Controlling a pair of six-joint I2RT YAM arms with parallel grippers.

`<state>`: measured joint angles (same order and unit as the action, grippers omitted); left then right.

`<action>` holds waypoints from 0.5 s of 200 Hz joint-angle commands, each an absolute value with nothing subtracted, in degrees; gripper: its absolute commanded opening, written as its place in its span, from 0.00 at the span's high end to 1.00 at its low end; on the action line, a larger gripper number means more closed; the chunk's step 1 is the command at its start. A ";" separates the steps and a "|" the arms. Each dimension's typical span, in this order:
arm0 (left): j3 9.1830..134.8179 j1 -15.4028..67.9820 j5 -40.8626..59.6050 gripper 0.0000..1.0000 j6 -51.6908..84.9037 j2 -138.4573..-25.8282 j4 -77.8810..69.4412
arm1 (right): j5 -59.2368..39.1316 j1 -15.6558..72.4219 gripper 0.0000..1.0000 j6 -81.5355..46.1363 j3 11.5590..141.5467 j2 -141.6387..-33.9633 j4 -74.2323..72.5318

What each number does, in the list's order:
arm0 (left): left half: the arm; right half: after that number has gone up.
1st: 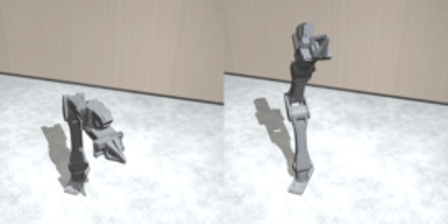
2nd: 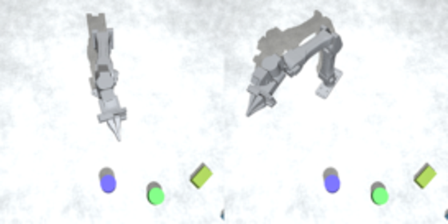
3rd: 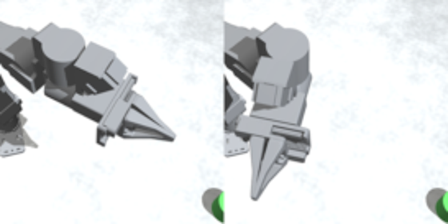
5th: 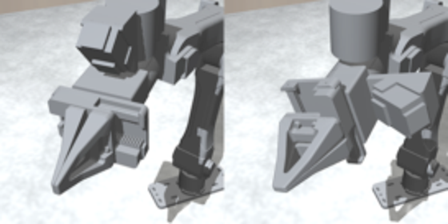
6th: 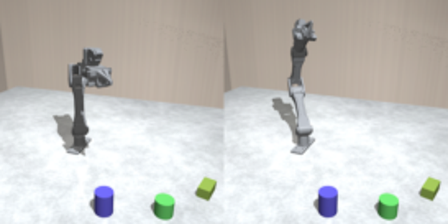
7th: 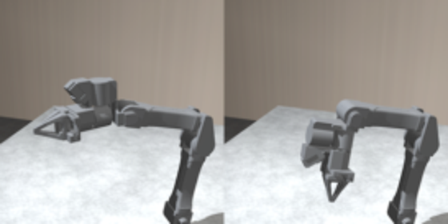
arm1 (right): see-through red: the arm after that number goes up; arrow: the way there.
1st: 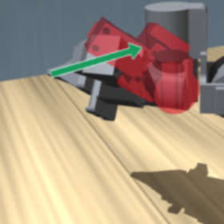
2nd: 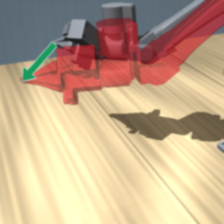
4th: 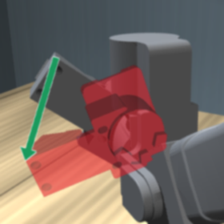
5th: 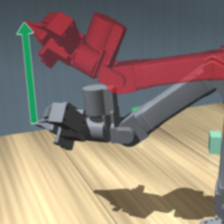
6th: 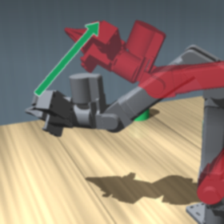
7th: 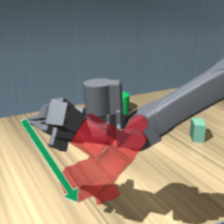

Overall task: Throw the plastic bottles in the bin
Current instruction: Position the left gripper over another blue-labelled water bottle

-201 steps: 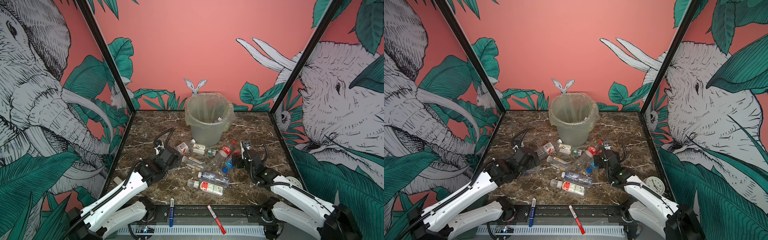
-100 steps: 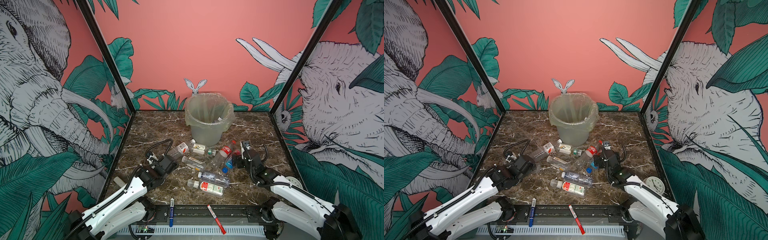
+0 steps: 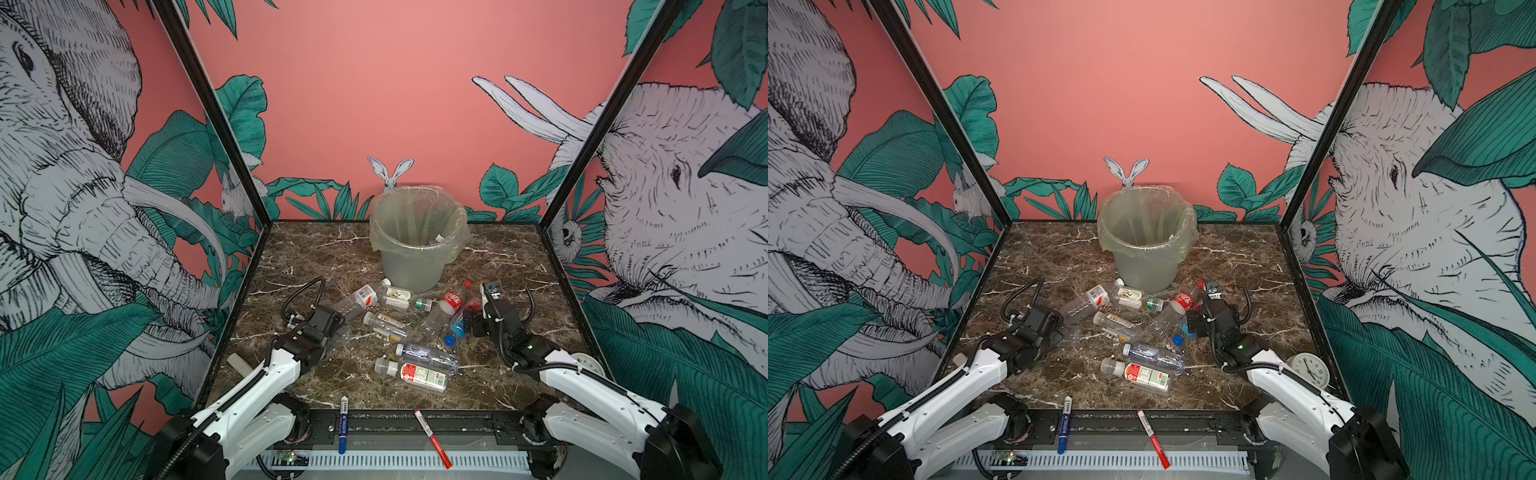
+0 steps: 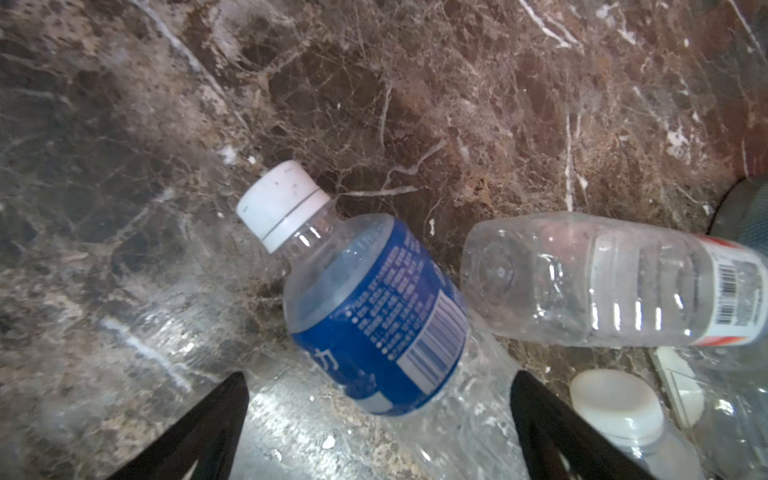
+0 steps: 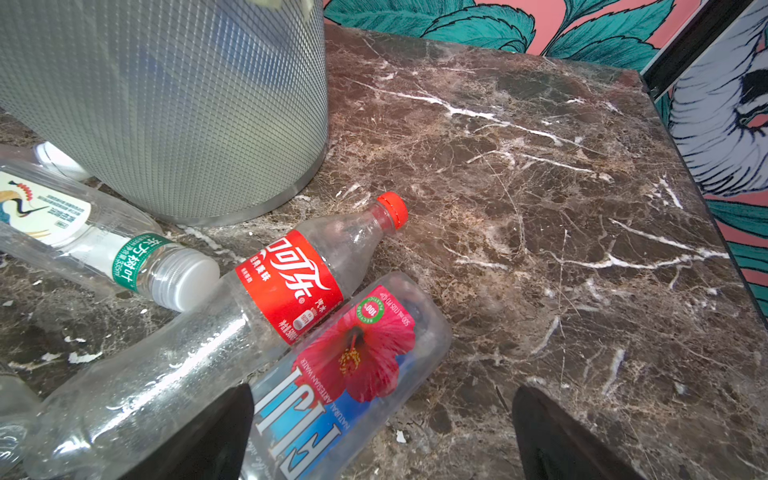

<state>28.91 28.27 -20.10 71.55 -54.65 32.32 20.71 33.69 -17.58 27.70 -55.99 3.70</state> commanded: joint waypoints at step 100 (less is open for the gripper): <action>27.15 27.11 -17.40 0.00 71.40 -57.97 27.02 | 20.93 33.39 0.01 -17.82 28.04 -57.30 2.61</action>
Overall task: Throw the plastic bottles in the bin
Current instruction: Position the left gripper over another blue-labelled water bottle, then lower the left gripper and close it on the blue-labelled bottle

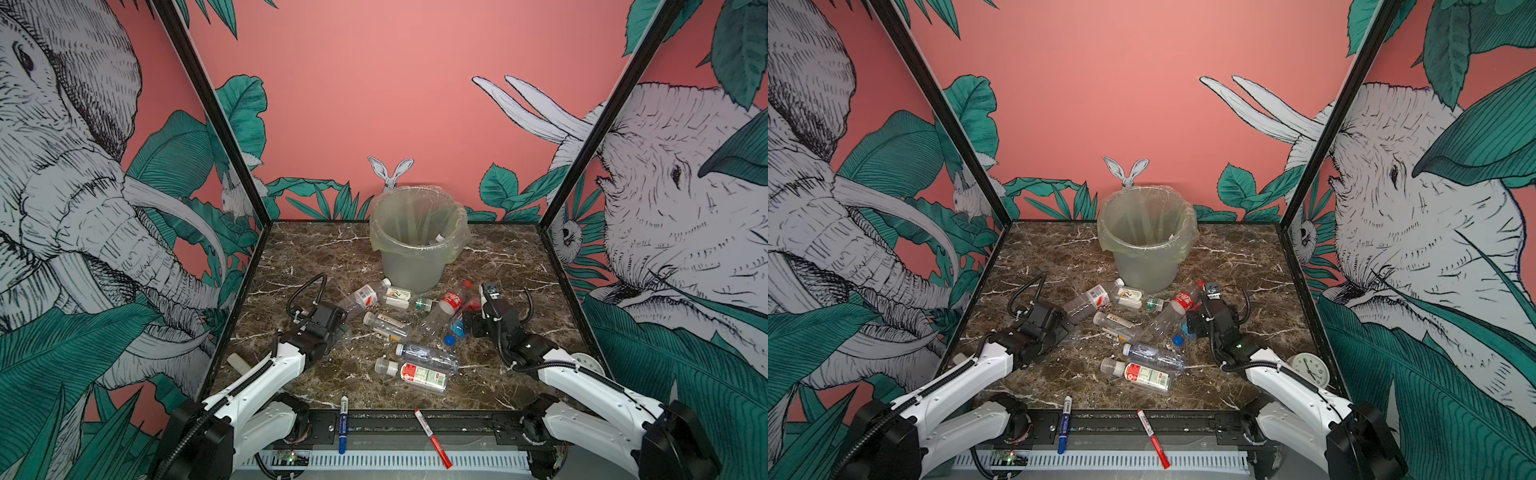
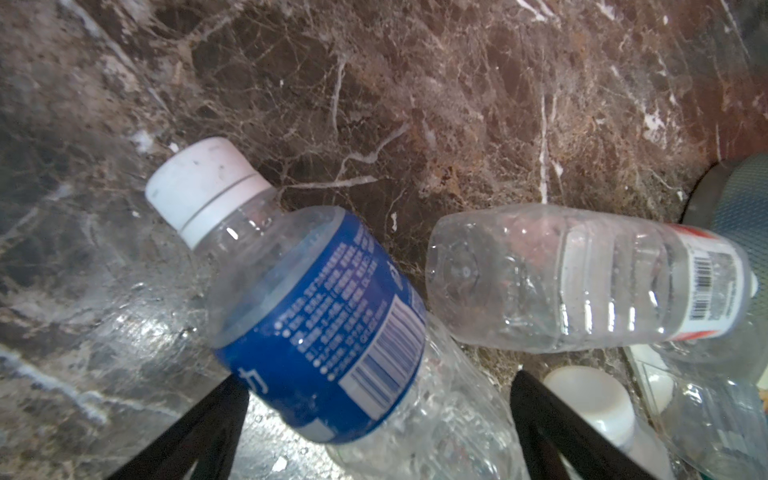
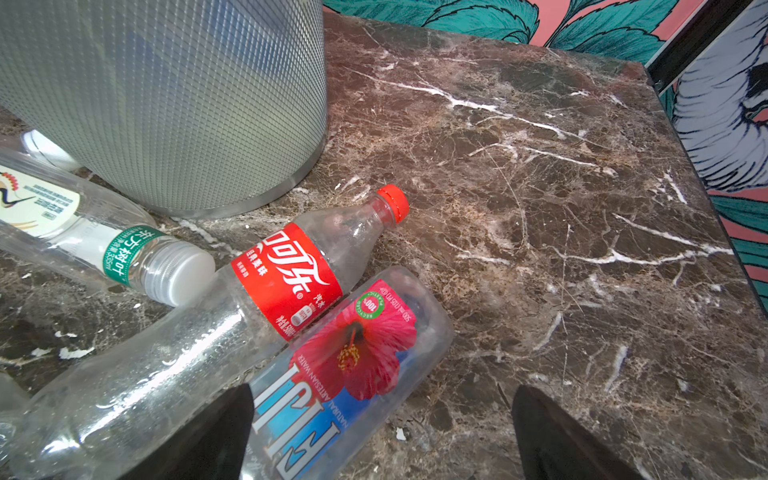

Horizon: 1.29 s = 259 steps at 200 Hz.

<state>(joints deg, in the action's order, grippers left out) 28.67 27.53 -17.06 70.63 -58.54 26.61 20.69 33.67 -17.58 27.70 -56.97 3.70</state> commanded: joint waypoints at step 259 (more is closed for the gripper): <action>28.56 27.07 -16.79 0.09 51.83 -57.51 32.51 | 21.45 33.39 0.01 -18.36 28.12 -58.44 2.46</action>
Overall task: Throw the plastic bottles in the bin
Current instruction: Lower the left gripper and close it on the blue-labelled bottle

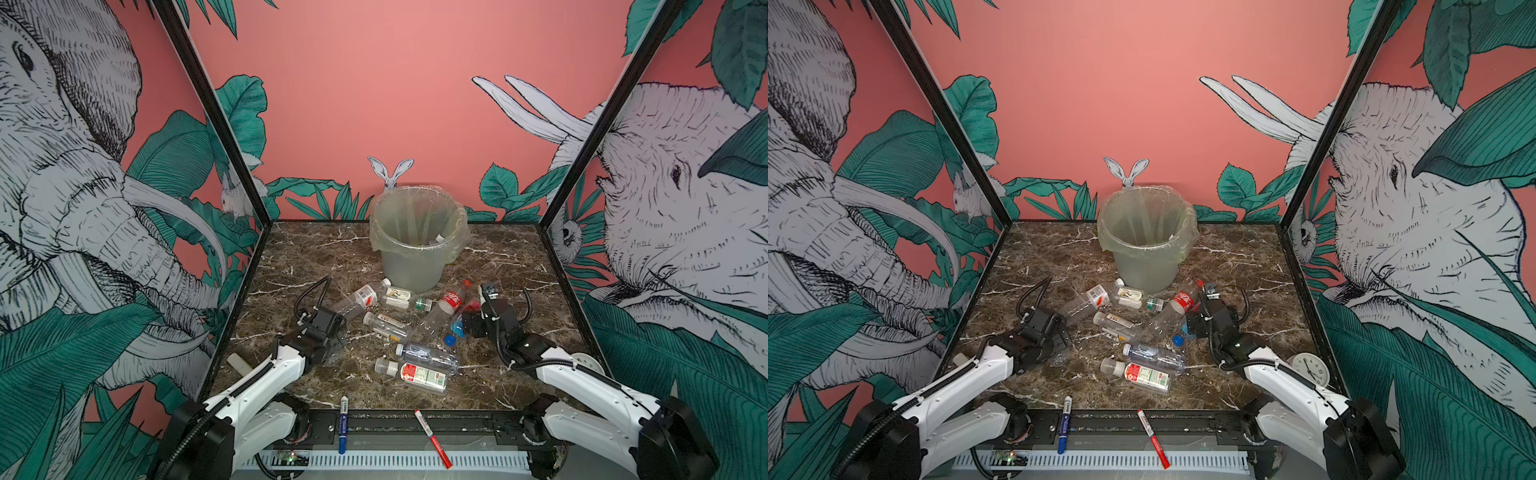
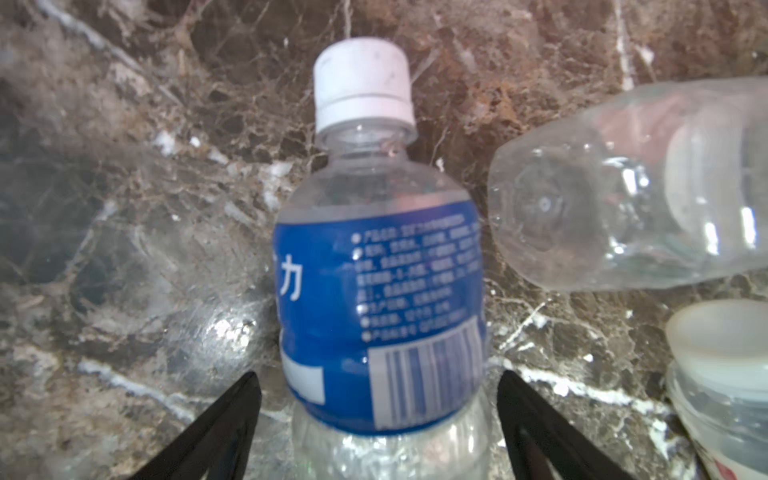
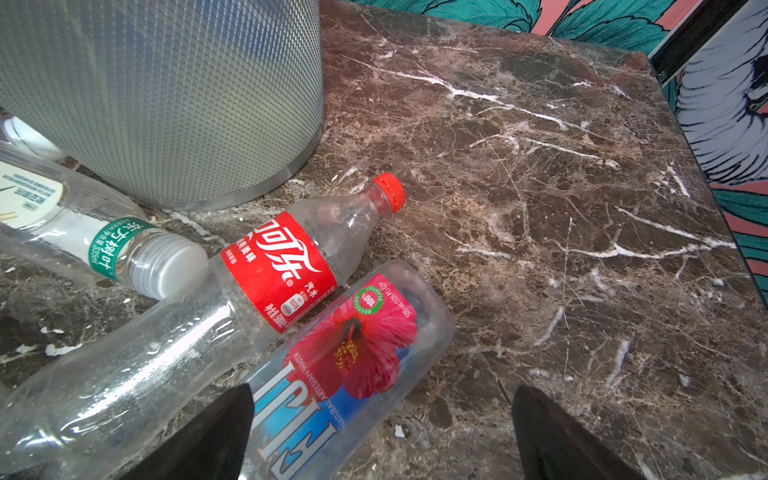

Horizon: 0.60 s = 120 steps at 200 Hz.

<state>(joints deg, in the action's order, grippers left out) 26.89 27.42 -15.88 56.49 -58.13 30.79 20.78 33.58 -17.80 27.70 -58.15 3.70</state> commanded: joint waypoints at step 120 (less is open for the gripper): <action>30.92 27.00 -18.89 0.17 52.45 -62.48 31.96 | 21.43 33.37 0.01 -18.28 28.17 -58.72 2.30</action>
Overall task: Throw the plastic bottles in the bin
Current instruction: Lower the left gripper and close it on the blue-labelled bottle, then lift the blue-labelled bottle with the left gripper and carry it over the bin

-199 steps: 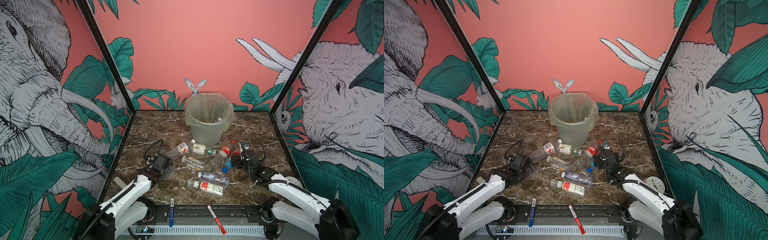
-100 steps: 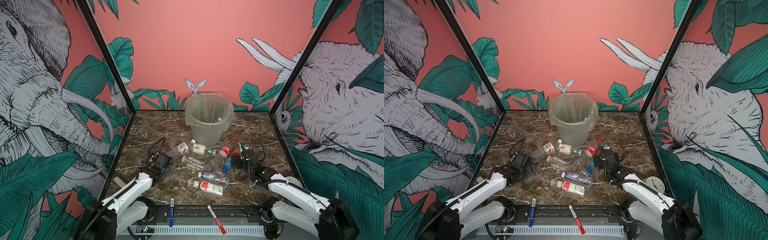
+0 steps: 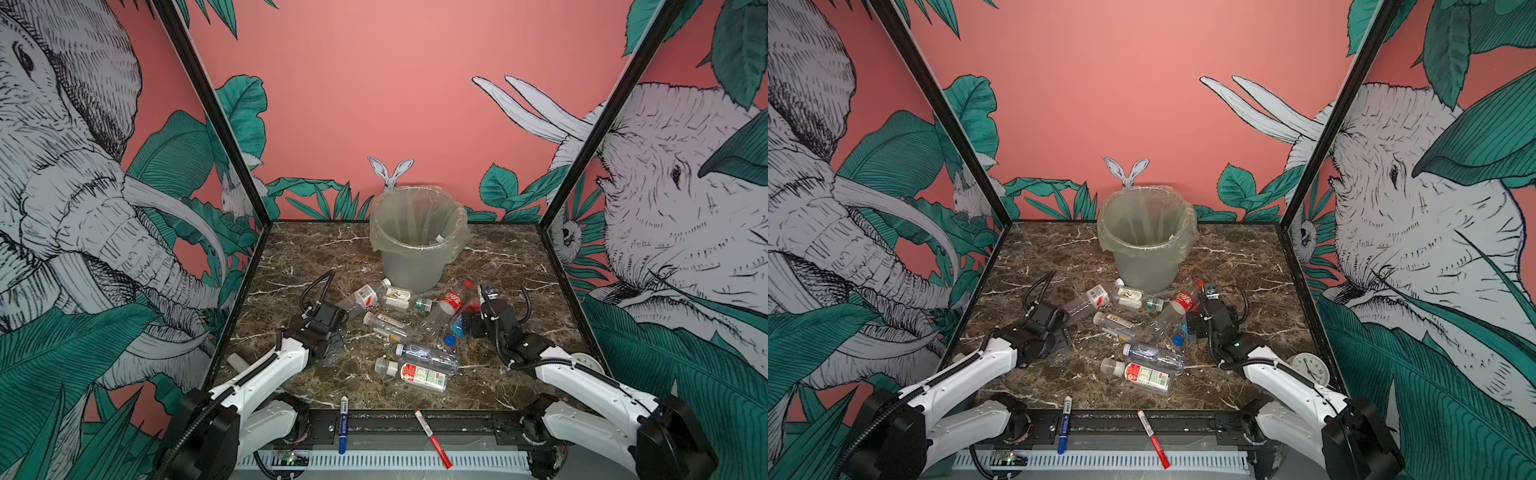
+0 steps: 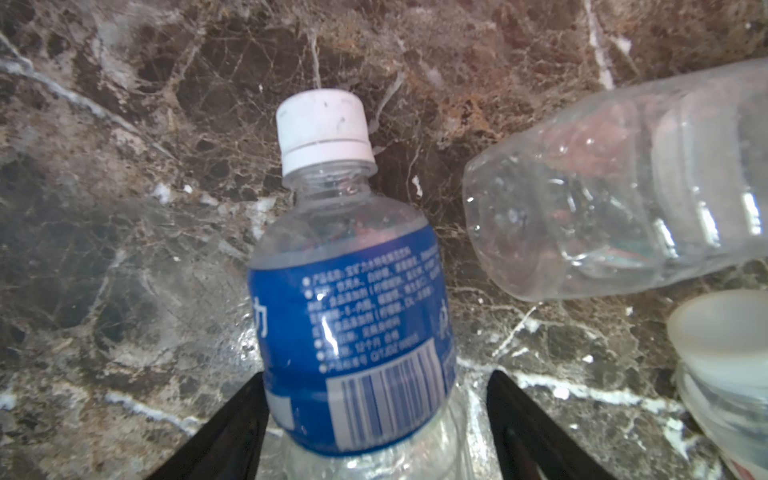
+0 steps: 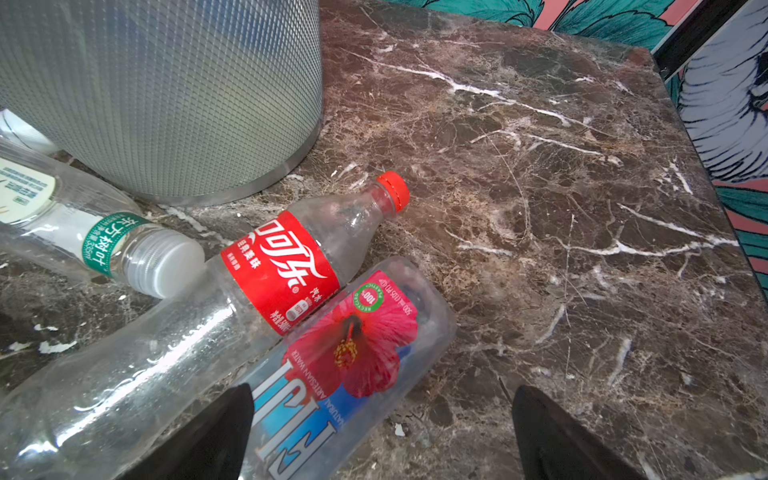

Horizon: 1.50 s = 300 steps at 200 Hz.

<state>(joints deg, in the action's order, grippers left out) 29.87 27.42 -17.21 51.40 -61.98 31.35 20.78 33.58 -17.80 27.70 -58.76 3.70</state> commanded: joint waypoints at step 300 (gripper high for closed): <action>23.27 25.58 -7.66 0.54 32.74 -37.38 25.98 | 21.09 33.36 0.01 -18.21 28.11 -57.30 2.81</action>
<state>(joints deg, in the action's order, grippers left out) 24.99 25.82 -9.80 35.94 -40.40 26.70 20.75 33.58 -17.80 27.70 -58.06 3.70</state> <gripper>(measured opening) 0.547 0.991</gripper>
